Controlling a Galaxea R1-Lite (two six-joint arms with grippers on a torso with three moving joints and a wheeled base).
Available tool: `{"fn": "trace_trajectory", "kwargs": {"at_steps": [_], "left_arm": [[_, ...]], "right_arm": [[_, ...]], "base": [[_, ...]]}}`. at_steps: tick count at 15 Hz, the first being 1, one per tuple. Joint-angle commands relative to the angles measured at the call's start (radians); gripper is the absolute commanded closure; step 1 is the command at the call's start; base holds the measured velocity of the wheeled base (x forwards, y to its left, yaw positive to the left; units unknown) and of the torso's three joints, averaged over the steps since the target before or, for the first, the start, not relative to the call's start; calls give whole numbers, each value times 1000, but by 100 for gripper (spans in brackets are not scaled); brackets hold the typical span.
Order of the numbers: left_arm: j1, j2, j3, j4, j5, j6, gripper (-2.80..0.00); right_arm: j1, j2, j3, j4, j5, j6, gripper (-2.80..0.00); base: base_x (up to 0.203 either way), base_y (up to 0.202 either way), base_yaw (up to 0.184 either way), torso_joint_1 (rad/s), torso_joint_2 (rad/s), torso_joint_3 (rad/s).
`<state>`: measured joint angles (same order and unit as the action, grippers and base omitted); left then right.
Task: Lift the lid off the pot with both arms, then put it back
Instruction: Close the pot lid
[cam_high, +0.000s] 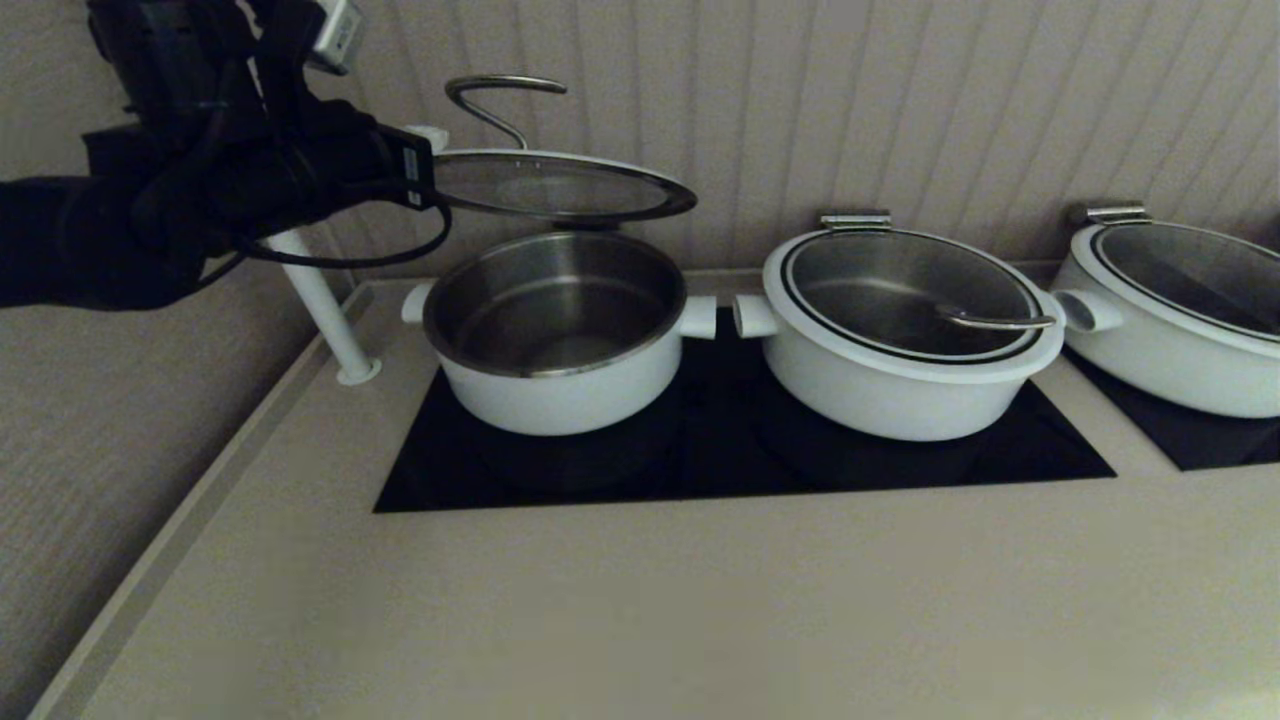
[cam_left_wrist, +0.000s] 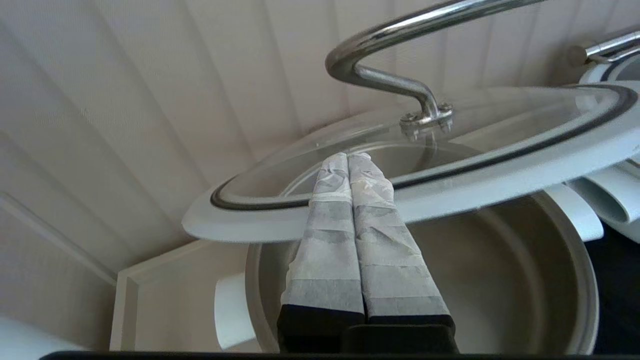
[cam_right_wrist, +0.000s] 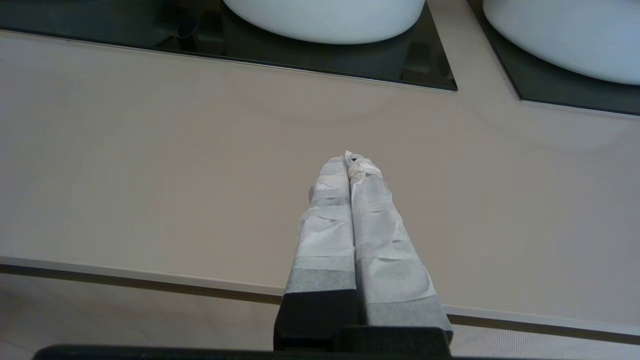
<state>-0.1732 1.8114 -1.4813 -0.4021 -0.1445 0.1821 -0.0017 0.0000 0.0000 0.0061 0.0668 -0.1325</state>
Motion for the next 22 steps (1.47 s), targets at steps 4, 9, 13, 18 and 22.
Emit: {"fn": "trace_trajectory", "kwargs": {"at_steps": [4,9,13,18,22], "left_arm": [[0,-34,47,-3,-1,0,0],[0,-40,55,-3,-1,0,0],[-1,-64,116,-11,-1,-1,0],[-1,-66,208,-159,-3,0,0],[0,-64,236,-159,-3,0,0]], "right_arm": [[0,2,0,0,1,-1,0],[0,0,0,0,1,-1,0],[0,2,0,0,1,-1,0],[0,2,0,0,1,-1,0],[0,0,0,0,1,-1,0]], "base": [[0,0,0,0,0,0],[0,0,0,0,0,0],[0,0,0,0,0,0],[0,0,0,0,0,0],[0,0,0,0,0,0]]}}
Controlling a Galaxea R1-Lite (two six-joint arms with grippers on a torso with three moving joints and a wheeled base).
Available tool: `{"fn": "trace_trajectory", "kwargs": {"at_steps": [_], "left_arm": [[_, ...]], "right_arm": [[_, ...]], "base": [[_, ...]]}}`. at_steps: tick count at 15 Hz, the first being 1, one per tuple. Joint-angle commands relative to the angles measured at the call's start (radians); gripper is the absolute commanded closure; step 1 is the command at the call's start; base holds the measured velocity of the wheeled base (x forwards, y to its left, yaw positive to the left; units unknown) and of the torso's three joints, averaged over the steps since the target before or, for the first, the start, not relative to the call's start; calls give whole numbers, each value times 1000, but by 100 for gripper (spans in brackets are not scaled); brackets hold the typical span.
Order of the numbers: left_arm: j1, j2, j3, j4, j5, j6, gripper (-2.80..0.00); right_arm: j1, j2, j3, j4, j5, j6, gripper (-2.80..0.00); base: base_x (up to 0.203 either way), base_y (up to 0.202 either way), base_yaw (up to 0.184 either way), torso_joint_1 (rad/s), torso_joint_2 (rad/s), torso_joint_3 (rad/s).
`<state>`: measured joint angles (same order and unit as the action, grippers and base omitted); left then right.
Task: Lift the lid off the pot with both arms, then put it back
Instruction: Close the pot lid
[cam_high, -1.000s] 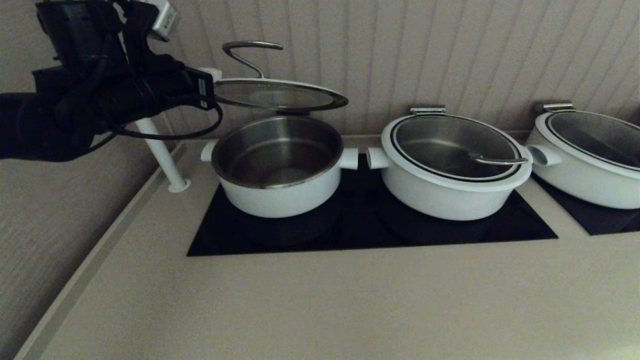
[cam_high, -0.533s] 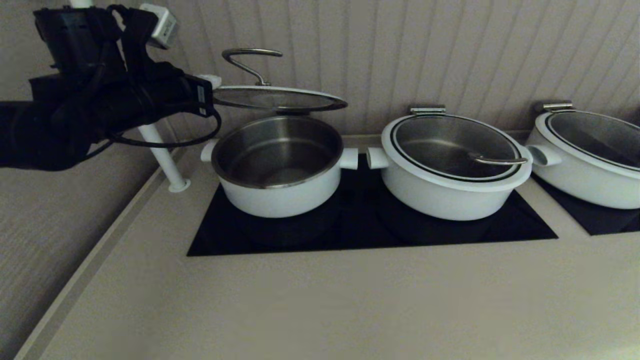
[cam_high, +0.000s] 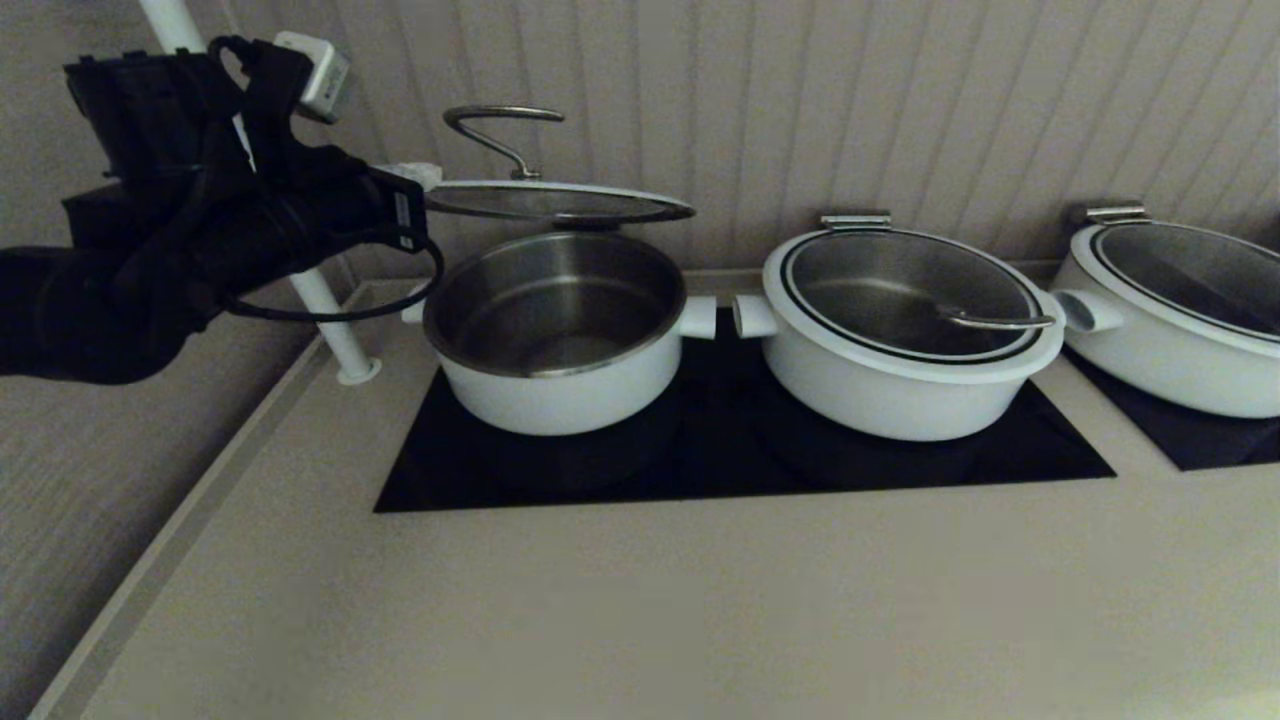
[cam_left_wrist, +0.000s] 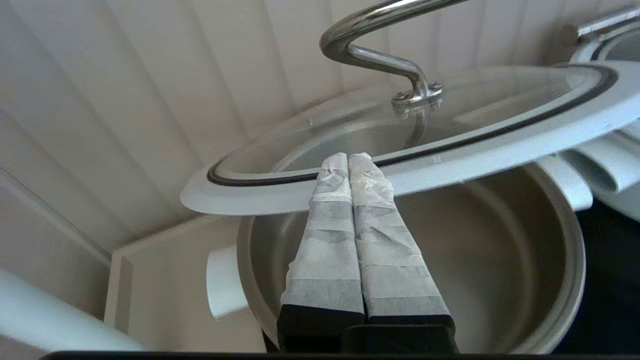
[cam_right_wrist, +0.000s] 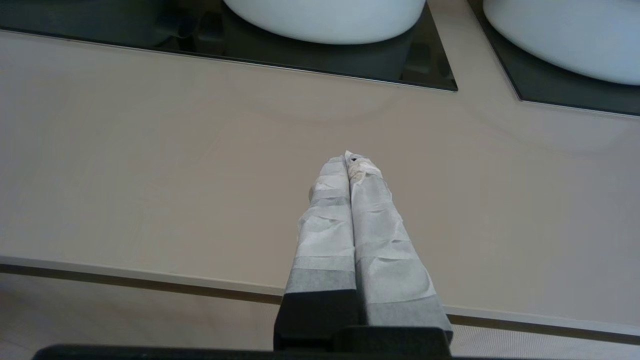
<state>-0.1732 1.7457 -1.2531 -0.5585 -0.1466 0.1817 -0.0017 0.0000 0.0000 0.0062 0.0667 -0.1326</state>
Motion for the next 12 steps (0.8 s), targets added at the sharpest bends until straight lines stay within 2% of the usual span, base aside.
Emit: {"fn": "trace_trajectory", "kwargs": {"at_steps": [1,12], "left_arm": [[0,4,9,-3,-1,0,0],[0,17,31,-4,-1,-1,0]], "right_arm": [[0,2,0,0,1,-1,0],[0,2,0,0,1,-1,0]], "base": [[0,0,0,0,0,0],[0,0,0,0,0,0]]}}
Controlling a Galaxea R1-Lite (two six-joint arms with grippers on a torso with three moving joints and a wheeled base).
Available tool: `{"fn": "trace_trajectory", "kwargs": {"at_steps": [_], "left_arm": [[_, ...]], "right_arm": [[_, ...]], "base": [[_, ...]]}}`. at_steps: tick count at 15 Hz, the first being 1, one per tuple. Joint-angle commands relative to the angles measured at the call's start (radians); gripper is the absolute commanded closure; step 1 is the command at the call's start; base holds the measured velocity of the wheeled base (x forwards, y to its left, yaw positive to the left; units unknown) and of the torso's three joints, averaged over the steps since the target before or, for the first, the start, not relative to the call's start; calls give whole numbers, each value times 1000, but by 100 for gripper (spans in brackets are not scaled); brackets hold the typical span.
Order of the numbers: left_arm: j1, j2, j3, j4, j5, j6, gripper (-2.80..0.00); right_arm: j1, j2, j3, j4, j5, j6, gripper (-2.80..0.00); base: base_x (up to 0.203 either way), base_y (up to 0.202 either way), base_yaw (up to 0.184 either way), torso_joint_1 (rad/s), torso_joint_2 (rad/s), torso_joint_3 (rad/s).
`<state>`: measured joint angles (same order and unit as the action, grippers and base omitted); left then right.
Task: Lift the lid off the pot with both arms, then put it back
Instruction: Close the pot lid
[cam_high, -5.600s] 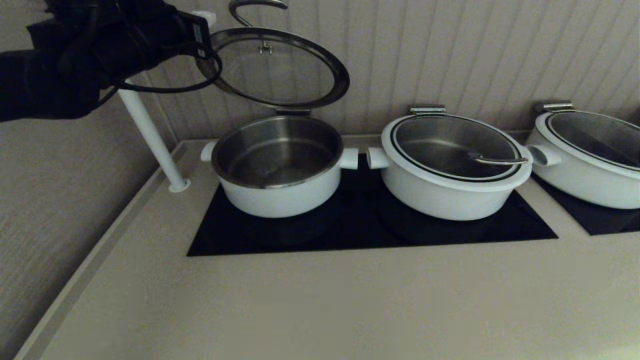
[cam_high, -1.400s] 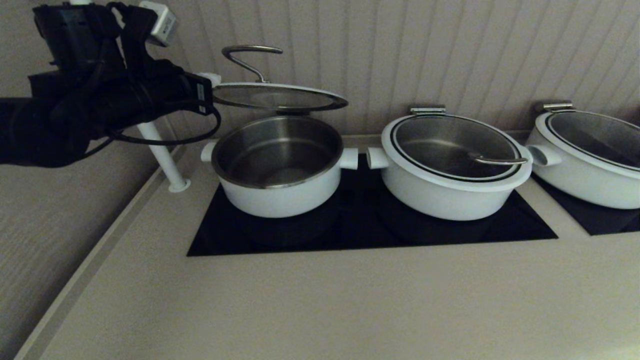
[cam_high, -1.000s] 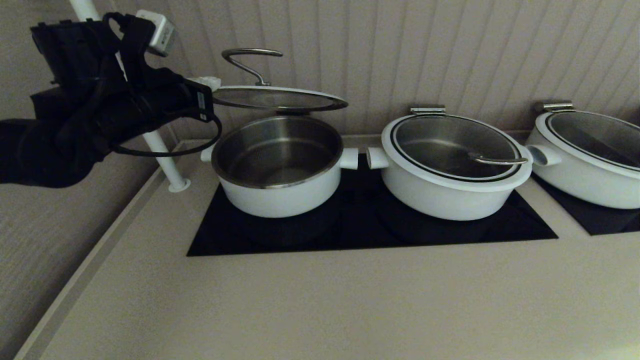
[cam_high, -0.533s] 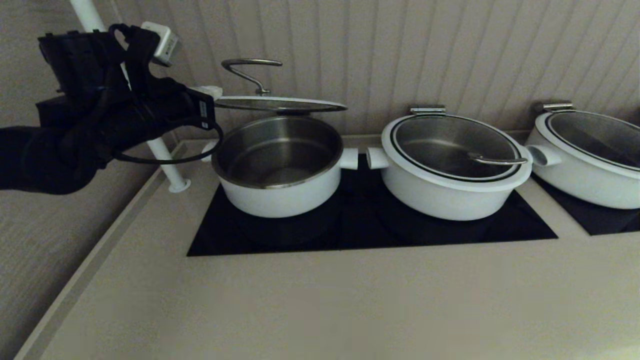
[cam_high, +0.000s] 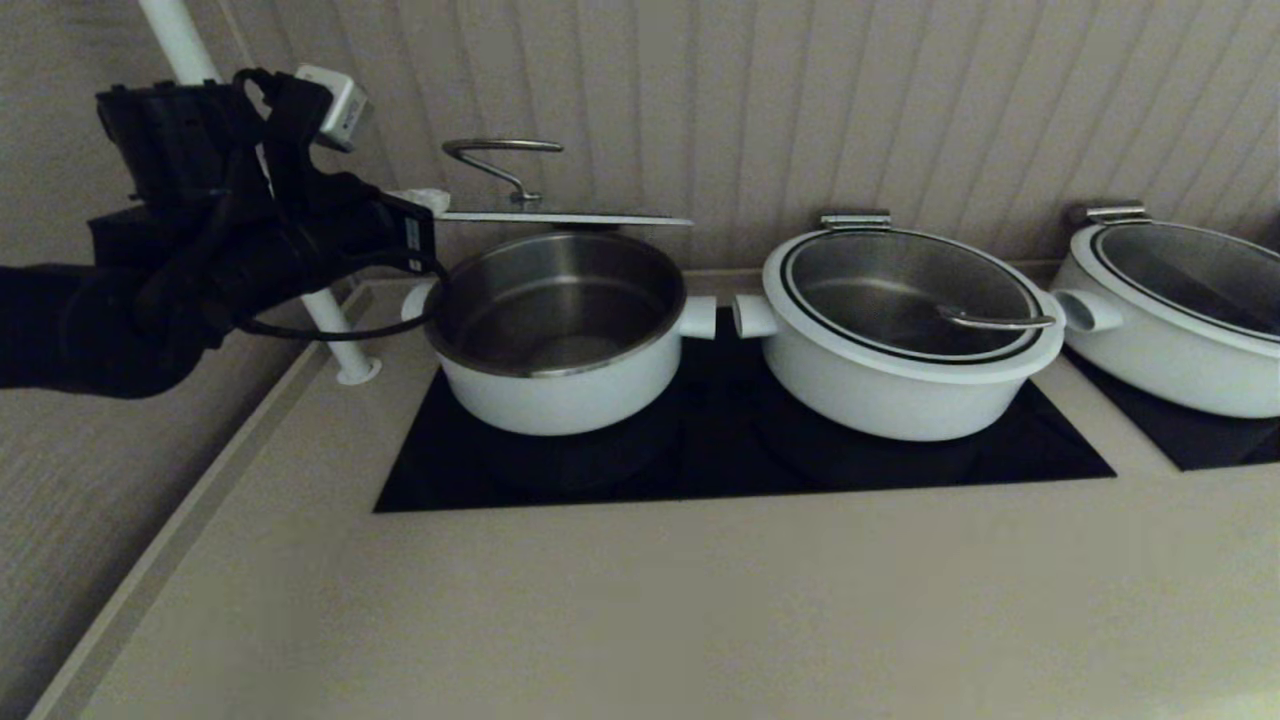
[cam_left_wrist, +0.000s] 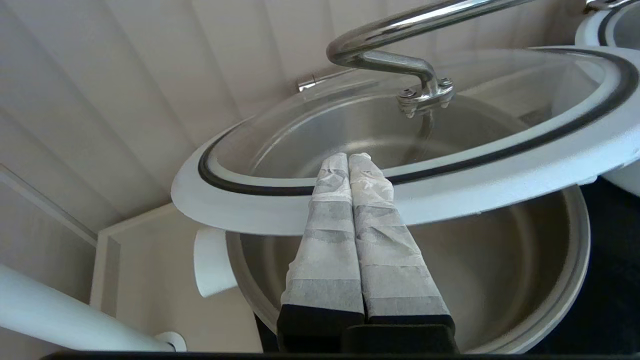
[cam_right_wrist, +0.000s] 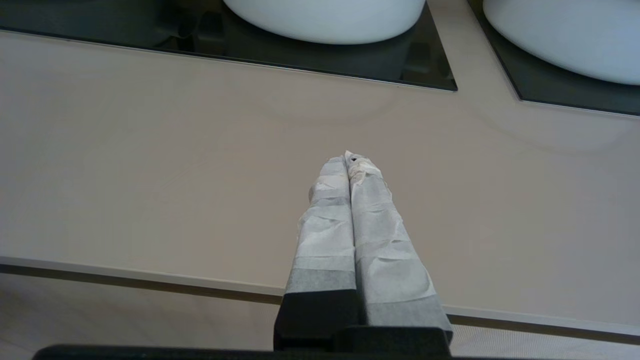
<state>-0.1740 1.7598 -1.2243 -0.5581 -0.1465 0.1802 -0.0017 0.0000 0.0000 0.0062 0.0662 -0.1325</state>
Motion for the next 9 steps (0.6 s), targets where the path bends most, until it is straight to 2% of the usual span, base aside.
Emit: {"fn": "trace_trajectory", "kwargs": {"at_steps": [1,9], "left_arm": [[1,3,2,-3,-1,1,0],[1,-20,81,-5,1,1,0]], "right_arm": [[0,0,0,0,1,-1,0],[0,2,0,0,1,-1,0]], "base": [[0,0,0,0,0,0],[0,0,0,0,0,0]]}}
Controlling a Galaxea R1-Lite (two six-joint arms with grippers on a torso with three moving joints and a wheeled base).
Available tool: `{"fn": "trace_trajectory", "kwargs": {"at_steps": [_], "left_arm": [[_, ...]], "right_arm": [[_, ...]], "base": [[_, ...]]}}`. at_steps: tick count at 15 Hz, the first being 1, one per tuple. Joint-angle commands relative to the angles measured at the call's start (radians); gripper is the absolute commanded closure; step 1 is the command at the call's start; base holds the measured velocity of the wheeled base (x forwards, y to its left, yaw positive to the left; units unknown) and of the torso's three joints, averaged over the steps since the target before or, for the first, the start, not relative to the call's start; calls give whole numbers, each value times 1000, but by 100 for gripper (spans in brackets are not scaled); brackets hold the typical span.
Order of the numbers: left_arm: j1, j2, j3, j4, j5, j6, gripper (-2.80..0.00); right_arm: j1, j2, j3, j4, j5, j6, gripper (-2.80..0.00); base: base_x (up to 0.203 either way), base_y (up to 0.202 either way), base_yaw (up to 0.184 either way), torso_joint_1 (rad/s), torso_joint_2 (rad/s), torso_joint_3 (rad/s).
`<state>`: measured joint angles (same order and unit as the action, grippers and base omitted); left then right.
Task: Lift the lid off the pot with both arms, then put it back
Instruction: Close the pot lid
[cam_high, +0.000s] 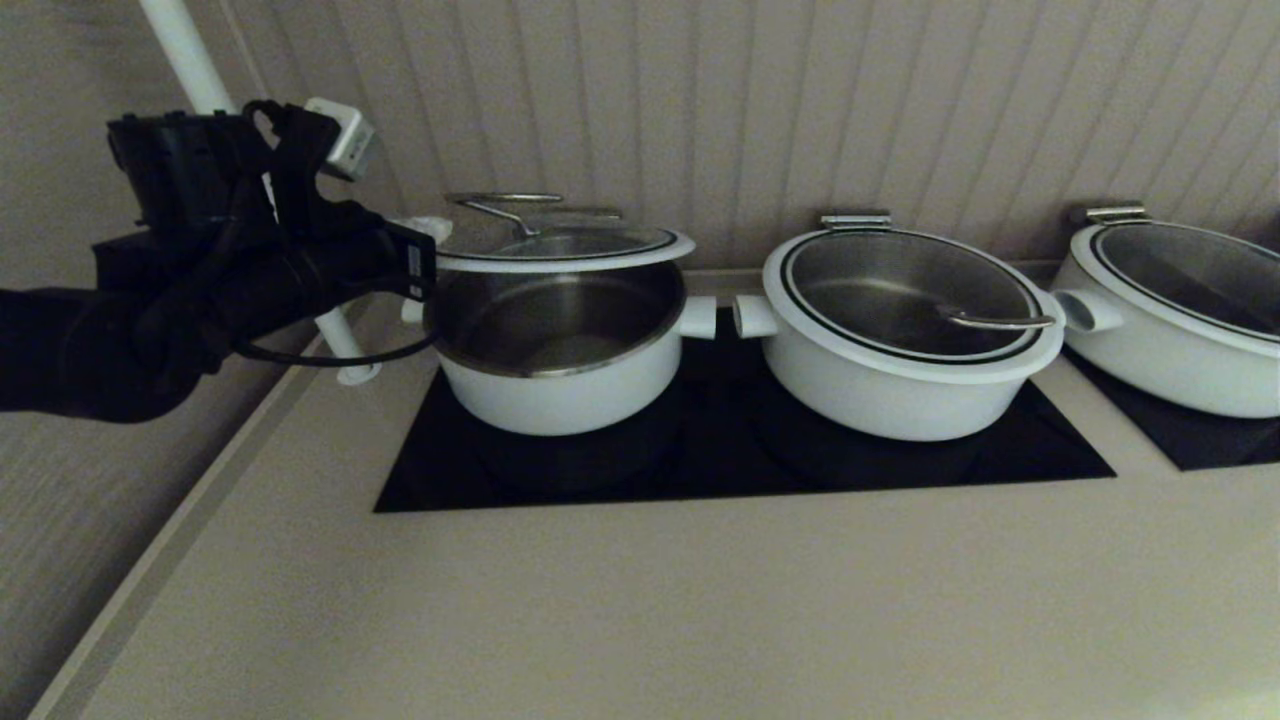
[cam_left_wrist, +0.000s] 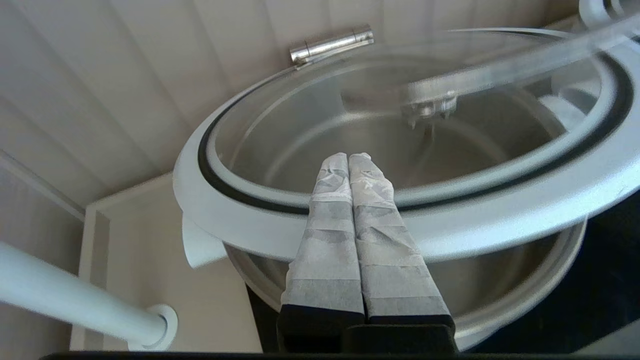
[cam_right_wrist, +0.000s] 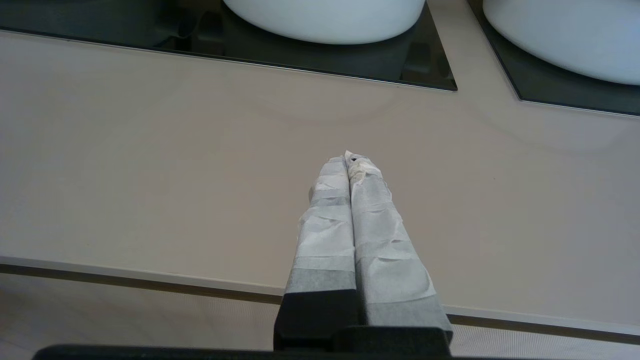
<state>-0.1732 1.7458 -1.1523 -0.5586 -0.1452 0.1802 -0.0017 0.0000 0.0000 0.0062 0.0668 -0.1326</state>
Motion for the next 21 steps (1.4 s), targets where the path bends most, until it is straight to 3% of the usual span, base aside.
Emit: {"fn": "trace_trajectory", "kwargs": {"at_steps": [1,9,13,21], "left_arm": [[0,-9,21,-4,-1,1,0],[0,-37,148,-12,1,-14,0],[0,-29,236,-131,-1,-11,0],[0,-21,263,-136,1,-19,0]], "right_arm": [[0,0,0,0,1,-1,0],[0,2,0,0,1,-1,0],[0,2,0,0,1,-1,0],[0,1,0,0,1,-1,0]], "base": [[0,0,0,0,0,0],[0,0,0,0,0,0],[0,0,0,0,0,0],[0,0,0,0,0,0]]}}
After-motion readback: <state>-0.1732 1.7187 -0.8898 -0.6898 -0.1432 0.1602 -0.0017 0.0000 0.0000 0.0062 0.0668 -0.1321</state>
